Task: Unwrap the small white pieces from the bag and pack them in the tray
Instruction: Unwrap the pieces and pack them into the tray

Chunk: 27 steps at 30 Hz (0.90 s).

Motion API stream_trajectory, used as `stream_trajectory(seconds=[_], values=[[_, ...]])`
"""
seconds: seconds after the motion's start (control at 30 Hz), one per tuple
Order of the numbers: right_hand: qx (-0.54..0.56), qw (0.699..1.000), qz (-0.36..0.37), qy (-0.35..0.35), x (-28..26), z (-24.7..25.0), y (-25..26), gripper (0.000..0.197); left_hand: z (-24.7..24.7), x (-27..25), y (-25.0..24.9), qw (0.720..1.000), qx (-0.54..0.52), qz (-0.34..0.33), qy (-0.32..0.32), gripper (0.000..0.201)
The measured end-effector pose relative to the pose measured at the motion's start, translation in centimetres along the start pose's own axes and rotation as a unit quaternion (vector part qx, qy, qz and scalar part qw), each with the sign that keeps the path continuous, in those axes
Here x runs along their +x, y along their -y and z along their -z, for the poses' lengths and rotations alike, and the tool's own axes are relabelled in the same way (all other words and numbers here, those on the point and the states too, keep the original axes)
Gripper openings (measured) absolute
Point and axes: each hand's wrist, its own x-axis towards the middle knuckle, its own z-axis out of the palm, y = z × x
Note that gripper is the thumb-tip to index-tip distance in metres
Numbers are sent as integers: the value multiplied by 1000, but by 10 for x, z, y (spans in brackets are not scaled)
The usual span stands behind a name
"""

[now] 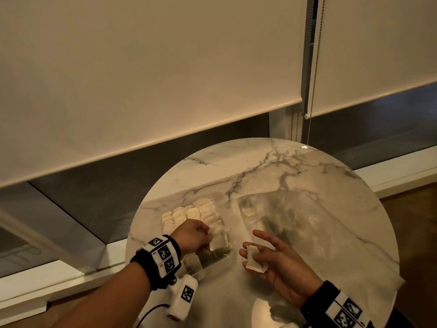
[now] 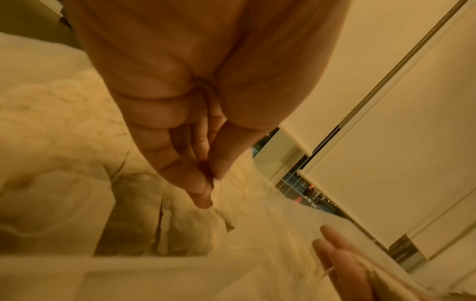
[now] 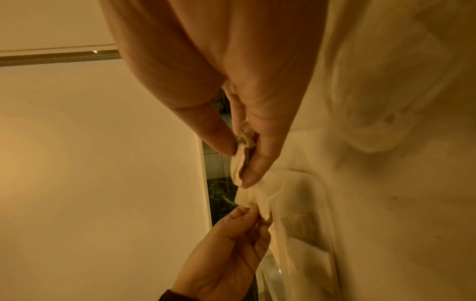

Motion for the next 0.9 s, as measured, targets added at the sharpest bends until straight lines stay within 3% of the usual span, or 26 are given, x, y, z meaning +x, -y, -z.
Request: stream_trajectory(seconds=[0.1, 0.3, 0.33, 0.53, 0.8, 0.9], values=[[3, 1000, 5, 4, -1, 1, 3, 51, -9, 10, 3, 999, 41, 27, 7, 7], [6, 1000, 4, -1, 2, 6, 4, 49, -18, 18, 0, 987, 151, 31, -40, 10], [7, 1000, 3, -2, 2, 6, 4, 48, -18, 18, -2, 986, 163, 35, -32, 5], [7, 1000, -3, -3, 2, 4, 3, 45, -20, 21, -1, 971, 237, 40, 11, 21], [5, 1000, -5, -1, 3, 6, 2, 45, -20, 27, -3, 934, 353, 24, 44, 5], [4, 1000, -6, -1, 3, 7, 1, 45, -23, 31, 0, 929, 367, 16, 42, 14]])
